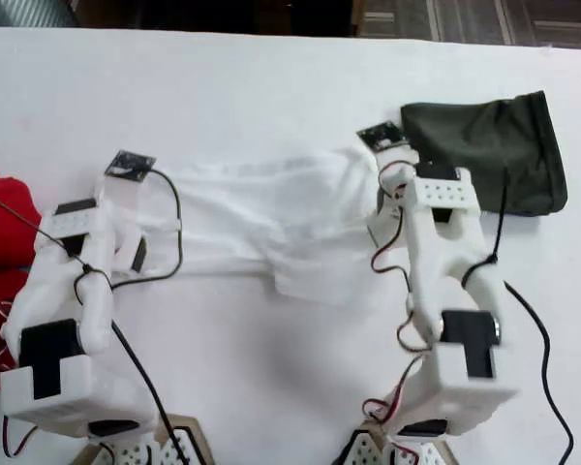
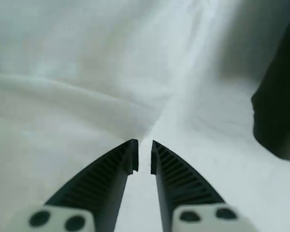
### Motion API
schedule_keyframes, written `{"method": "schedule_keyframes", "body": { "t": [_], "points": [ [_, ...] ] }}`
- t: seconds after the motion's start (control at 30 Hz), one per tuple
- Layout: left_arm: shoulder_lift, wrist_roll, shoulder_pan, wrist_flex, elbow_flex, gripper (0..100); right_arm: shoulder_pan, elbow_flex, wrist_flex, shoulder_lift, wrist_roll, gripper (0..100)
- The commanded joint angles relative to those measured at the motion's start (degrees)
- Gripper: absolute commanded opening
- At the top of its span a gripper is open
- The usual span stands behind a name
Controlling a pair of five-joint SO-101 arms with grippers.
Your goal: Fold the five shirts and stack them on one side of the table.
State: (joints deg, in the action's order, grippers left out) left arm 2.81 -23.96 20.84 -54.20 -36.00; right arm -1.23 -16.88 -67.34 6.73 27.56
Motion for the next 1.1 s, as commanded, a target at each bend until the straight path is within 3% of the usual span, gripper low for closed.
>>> {"method": "schedule_keyframes", "body": {
  "t": [0.0,0.13,0.23,0.43,0.73,1.07],
  "points": [
    [-0.53,0.70,0.70,0.62,-0.31,3,-0.57,-0.53,-4.44,-10.59,0.53,6.2],
    [-0.53,0.70,0.70,0.62,-0.31,3,-7.25,-9.14,-8.40,-20.35,4.04,7.9],
    [-0.53,0.70,0.70,0.62,-0.31,3,-14.46,-16.18,-8.40,-25.27,6.59,15.1],
    [-0.53,0.70,0.70,0.62,-0.31,3,-23.60,-24.53,-2.15,-24.48,9.67,20.9],
    [-0.53,0.70,0.70,0.62,-0.31,3,-24.04,-24.97,6.46,-10.77,9.67,21.2],
    [-0.53,0.70,0.70,0.62,-0.31,3,-23.69,-18.99,4.18,-1.80,9.67,18.7]
  ]
}}
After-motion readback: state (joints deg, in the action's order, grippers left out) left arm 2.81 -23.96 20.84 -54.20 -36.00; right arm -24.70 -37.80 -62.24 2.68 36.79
